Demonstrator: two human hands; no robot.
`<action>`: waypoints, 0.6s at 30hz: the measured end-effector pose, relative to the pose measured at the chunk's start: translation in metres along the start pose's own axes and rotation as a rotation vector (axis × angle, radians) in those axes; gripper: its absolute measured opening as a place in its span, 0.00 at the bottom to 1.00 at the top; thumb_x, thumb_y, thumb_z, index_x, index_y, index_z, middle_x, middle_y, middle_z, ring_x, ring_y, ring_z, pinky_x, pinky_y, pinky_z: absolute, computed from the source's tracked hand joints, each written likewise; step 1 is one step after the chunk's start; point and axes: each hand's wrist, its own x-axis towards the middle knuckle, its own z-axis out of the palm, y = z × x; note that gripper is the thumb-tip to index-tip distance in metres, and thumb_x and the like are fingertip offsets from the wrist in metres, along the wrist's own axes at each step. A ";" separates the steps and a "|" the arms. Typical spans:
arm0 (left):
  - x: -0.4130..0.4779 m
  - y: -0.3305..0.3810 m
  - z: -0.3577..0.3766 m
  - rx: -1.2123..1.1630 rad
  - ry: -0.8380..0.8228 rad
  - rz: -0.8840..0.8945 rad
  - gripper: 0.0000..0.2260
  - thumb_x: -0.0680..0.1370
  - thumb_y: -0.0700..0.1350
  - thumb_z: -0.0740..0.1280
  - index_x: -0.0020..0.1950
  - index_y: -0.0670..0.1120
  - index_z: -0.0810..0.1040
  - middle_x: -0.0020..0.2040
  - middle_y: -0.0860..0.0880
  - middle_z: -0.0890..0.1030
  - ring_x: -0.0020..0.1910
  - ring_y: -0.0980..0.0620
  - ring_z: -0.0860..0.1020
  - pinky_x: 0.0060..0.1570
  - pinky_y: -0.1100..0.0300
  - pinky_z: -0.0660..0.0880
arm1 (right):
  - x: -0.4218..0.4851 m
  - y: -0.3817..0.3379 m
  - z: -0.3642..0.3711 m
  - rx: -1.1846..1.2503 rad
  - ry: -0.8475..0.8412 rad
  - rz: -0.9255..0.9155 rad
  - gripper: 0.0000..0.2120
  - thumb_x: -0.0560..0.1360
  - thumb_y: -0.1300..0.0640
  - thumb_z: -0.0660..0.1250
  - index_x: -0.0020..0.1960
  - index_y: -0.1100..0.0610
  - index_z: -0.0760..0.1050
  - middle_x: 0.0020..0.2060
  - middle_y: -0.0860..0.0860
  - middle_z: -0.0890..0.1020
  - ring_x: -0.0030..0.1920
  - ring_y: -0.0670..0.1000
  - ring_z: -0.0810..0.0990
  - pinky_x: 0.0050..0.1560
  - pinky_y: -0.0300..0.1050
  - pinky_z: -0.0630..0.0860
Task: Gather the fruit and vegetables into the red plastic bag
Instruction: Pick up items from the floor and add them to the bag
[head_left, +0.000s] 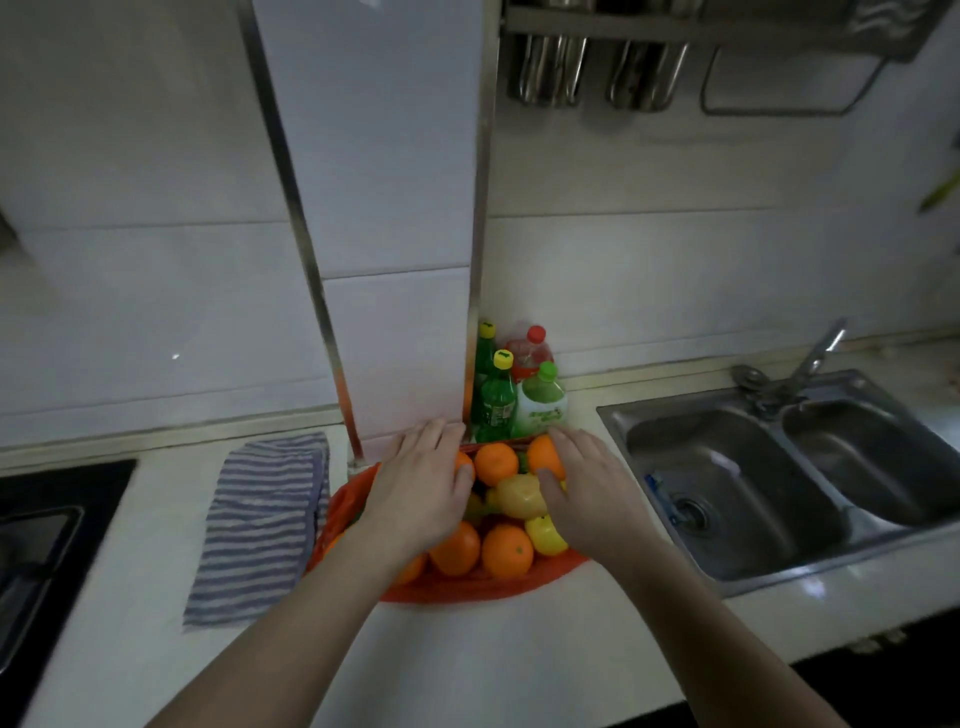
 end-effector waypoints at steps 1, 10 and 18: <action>-0.002 -0.002 -0.003 -0.008 -0.002 0.015 0.22 0.81 0.53 0.56 0.74 0.47 0.63 0.75 0.47 0.64 0.74 0.47 0.61 0.73 0.52 0.56 | -0.005 -0.006 -0.002 -0.003 0.020 0.011 0.26 0.79 0.44 0.52 0.74 0.53 0.60 0.72 0.50 0.67 0.71 0.50 0.63 0.72 0.49 0.62; -0.025 0.011 -0.025 -0.108 -0.055 0.158 0.24 0.82 0.54 0.54 0.77 0.48 0.60 0.77 0.48 0.61 0.75 0.49 0.59 0.74 0.53 0.54 | -0.074 -0.035 -0.026 -0.020 0.124 0.190 0.23 0.81 0.45 0.52 0.73 0.53 0.63 0.70 0.49 0.69 0.69 0.48 0.65 0.68 0.44 0.61; -0.043 0.074 -0.034 -0.156 -0.077 0.355 0.23 0.82 0.55 0.53 0.76 0.50 0.61 0.76 0.50 0.62 0.75 0.51 0.59 0.75 0.50 0.56 | -0.148 -0.020 -0.065 -0.079 0.230 0.364 0.23 0.80 0.46 0.53 0.72 0.53 0.64 0.69 0.50 0.70 0.70 0.49 0.64 0.70 0.45 0.60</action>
